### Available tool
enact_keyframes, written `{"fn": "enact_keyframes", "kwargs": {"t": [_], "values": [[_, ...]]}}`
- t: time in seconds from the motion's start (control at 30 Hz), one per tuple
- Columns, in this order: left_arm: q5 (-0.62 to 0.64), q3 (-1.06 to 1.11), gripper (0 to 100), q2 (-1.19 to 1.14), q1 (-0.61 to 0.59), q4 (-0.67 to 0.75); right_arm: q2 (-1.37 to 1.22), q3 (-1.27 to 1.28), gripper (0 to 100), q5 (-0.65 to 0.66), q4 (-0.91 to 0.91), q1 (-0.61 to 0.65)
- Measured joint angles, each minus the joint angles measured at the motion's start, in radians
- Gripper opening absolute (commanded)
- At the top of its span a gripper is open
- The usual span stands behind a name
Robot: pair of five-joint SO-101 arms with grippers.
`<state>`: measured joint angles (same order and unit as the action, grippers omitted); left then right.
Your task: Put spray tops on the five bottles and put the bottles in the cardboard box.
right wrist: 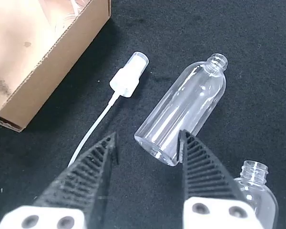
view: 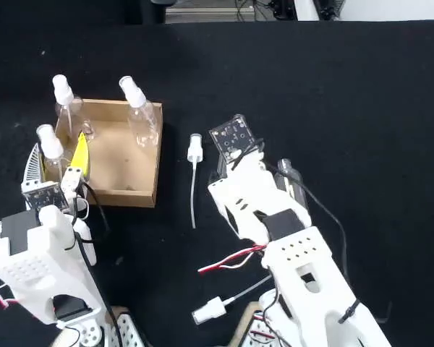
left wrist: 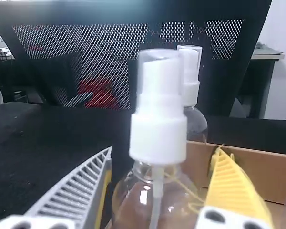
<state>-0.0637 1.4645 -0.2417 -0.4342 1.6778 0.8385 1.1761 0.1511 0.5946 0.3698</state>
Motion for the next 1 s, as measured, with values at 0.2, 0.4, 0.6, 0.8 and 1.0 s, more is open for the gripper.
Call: {"fn": "enact_keyframes", "kwargs": {"t": [0.2, 0.4, 0.6, 0.8, 1.0], "values": [[0.0, 0.0, 30, 0.0, -0.028, 0.003, 0.0, 0.0, 17.8, 0.0, 0.0, 0.0], [0.0, 0.012, 30, 0.0, -0.028, 0.008, 0.0, 0.0, 17.8, 0.0, 0.0, 0.0], [0.0, 0.061, 30, 0.068, -0.028, 0.015, 0.0, 0.0, 17.8, 0.0, 0.0, 0.0], [0.0, 0.1, 30, 0.157, -0.028, 0.015, 0.0, 0.0, 17.8, 0.0, 0.0, 0.0], [0.0, 0.124, 30, 0.241, -0.028, 0.015, 0.0, 0.0, 17.8, 0.0, 0.0, 0.0]]}}
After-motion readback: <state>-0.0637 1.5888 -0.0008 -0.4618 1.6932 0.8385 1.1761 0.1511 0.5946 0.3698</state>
